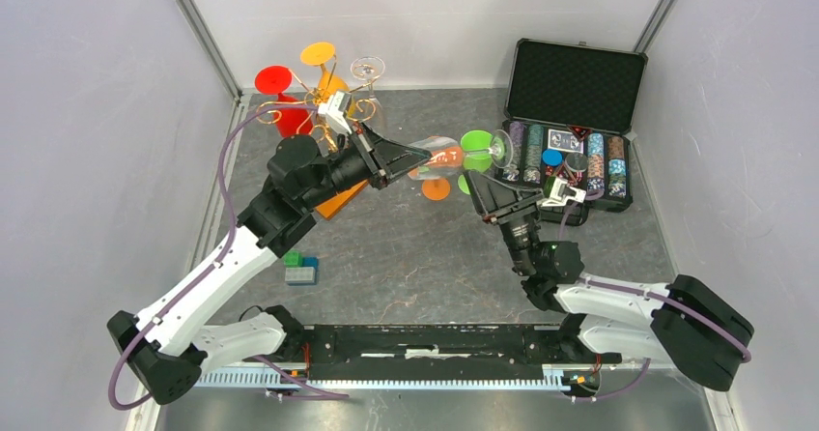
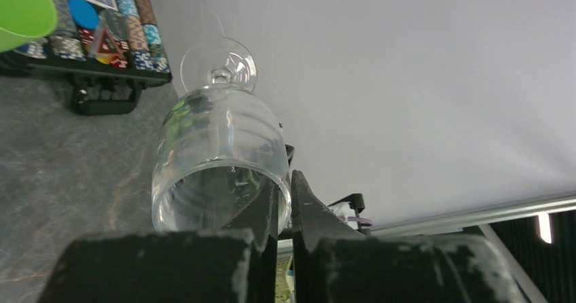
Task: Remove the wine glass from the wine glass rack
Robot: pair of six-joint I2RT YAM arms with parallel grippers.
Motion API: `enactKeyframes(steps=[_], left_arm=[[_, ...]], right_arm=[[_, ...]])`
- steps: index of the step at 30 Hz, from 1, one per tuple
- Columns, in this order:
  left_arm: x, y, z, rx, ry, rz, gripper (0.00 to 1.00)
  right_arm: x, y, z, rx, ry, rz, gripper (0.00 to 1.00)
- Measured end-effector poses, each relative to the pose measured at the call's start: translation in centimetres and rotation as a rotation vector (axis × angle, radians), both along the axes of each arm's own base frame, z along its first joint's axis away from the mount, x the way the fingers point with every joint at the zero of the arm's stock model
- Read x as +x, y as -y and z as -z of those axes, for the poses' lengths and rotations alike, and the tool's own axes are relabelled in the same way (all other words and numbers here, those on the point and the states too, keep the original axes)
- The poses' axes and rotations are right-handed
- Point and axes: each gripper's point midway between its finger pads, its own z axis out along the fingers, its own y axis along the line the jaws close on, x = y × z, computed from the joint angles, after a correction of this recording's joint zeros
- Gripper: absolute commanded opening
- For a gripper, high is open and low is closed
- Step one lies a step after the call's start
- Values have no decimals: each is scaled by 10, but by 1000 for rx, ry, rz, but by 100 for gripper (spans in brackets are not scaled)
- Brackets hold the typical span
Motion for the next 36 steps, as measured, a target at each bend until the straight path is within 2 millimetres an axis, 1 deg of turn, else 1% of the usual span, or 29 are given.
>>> enactKeyframes(steps=[3, 8, 10, 14, 18, 21, 24, 26, 31, 36], left_arm=[[4, -4, 5, 65, 23, -34, 2], [5, -15, 18, 220, 65, -66, 2], [2, -20, 28, 299, 82, -62, 2], [-4, -34, 51, 452, 101, -51, 2], [-8, -50, 78, 609, 92, -50, 2], [-5, -58, 97, 716, 70, -48, 2], [3, -58, 116, 835, 37, -39, 2], [9, -54, 128, 913, 18, -31, 2], [23, -34, 156, 1087, -6, 8, 2], [39, -12, 176, 1205, -15, 43, 2]], right_arm=[[-5, 3, 3, -8, 4, -5, 71], [-21, 16, 1, -39, 40, -7, 71], [-25, 18, 2, -78, 38, -5, 71], [-29, 23, 13, -203, 25, 28, 71], [-27, 38, 28, -324, 0, 115, 71], [-22, 53, 39, -403, -31, 200, 71], [-18, 67, 49, -481, -61, 275, 71], [-15, 75, 56, -522, -81, 321, 71], [-9, 92, 73, -621, -138, 412, 71], [-6, 102, 78, -677, -170, 458, 71]])
